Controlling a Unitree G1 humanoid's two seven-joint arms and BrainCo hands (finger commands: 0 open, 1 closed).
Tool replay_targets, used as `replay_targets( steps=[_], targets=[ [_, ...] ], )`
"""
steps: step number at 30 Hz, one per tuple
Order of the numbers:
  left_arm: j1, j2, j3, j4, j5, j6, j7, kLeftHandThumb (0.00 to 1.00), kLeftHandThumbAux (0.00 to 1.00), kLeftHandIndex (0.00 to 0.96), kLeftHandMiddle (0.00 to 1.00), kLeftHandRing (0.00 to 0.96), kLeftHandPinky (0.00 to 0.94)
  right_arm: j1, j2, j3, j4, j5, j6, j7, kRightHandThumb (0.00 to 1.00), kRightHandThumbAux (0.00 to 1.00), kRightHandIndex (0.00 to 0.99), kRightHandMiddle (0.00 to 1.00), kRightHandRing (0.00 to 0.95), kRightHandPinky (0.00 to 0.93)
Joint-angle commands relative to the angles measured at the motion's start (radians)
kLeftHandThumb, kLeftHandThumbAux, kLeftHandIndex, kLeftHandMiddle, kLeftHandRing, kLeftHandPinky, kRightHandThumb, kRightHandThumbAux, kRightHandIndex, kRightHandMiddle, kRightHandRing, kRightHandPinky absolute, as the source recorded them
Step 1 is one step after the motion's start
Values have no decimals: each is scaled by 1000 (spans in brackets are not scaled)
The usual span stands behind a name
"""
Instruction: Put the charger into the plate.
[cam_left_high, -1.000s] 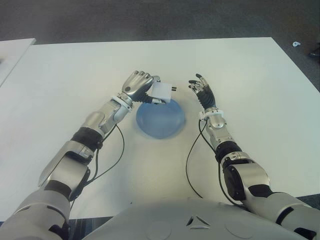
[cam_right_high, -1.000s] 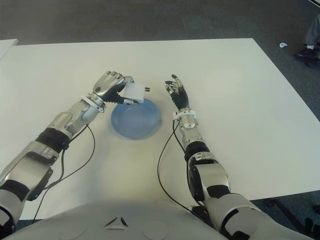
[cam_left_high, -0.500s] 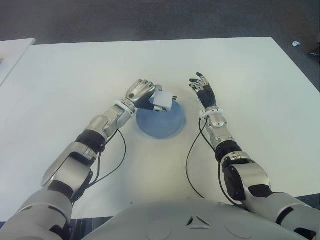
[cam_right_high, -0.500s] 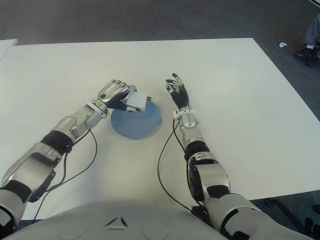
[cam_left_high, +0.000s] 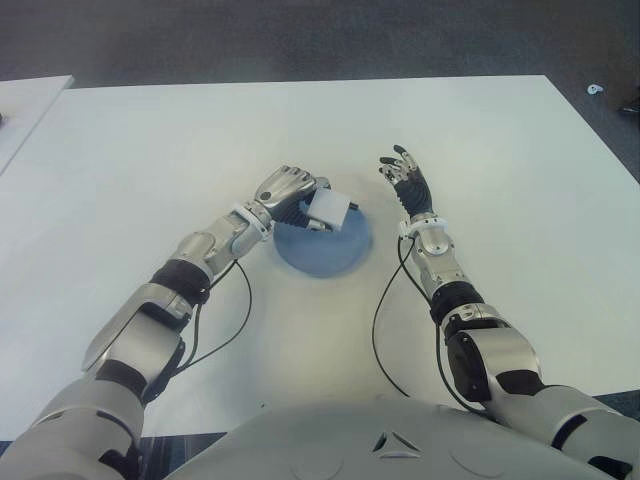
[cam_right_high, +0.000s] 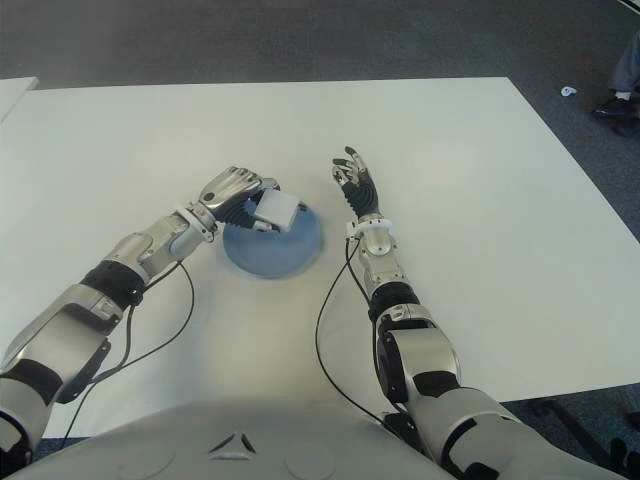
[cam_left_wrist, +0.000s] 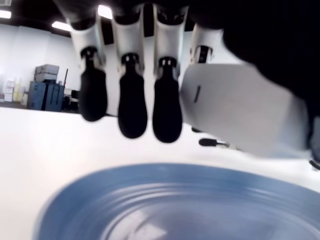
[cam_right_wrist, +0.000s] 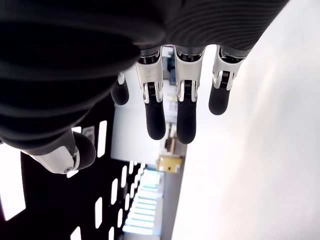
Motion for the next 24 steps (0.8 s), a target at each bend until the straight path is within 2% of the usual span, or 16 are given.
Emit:
replay_targets(
  steps=[1,7,17,24],
  targets=[
    [50,61,-1,-109,23,41,-91,333,327,57,72,62,64,13,-1,-7,3,16,5,4,0,464,0,253,253,175],
    [80,80,20,-195,-3,72,-168,255,261,6,7,6,6,15,-6,-9,-1,15,6,3,0,477,0,251,248,172],
    [104,83,50,-235,-8,66,-151,220,236,0,0,0,0,22,-13,-7,-7,7,-1,-7,0,479,0,231,230,149],
    [120,85,68,-254,-15,51,-146,205,244,0,0,0,0,34,-28,-10,-15,12,13,6,0,482,0,171,166,112]
  ],
)
